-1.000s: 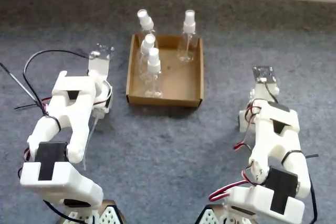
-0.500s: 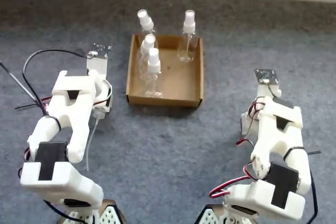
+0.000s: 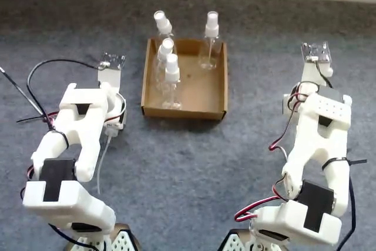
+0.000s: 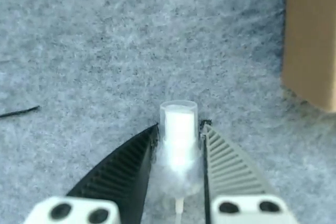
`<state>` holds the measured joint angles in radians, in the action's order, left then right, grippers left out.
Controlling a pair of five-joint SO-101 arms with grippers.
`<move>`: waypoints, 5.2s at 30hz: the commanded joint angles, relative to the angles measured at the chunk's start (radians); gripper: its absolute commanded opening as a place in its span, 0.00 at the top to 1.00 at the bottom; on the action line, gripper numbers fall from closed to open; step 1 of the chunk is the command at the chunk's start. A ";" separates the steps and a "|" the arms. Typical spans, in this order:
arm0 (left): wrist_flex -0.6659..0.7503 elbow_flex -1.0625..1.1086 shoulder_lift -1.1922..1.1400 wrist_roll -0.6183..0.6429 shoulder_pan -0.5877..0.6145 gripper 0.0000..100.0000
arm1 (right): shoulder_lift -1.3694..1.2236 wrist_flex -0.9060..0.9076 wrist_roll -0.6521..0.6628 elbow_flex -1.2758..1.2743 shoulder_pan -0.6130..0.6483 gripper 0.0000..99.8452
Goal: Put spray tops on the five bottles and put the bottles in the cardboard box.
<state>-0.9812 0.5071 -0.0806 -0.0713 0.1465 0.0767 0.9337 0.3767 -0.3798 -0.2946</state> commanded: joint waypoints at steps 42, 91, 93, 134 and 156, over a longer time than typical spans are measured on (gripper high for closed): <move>0.011 -0.002 0.004 0.008 0.005 0.93 | -0.572 0.414 -0.009 0.687 -0.025 0.82; -0.319 -1.084 0.645 0.003 -0.559 0.93 | 1.242 -0.076 -0.164 -0.526 0.809 0.92; -0.288 -1.082 0.639 0.003 -0.631 0.93 | 1.293 -0.074 -0.092 -0.555 0.839 0.92; 0.091 -0.650 0.647 0.008 -0.811 0.93 | 1.670 -0.406 -0.258 -0.980 0.868 0.99; -0.020 -0.766 0.647 0.008 -0.875 0.93 | 1.669 -0.407 -0.258 -0.984 0.820 0.99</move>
<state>-0.9812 -0.2217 0.5485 -0.0713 -0.6790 1.7430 0.5516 0.1297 -1.3694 0.5386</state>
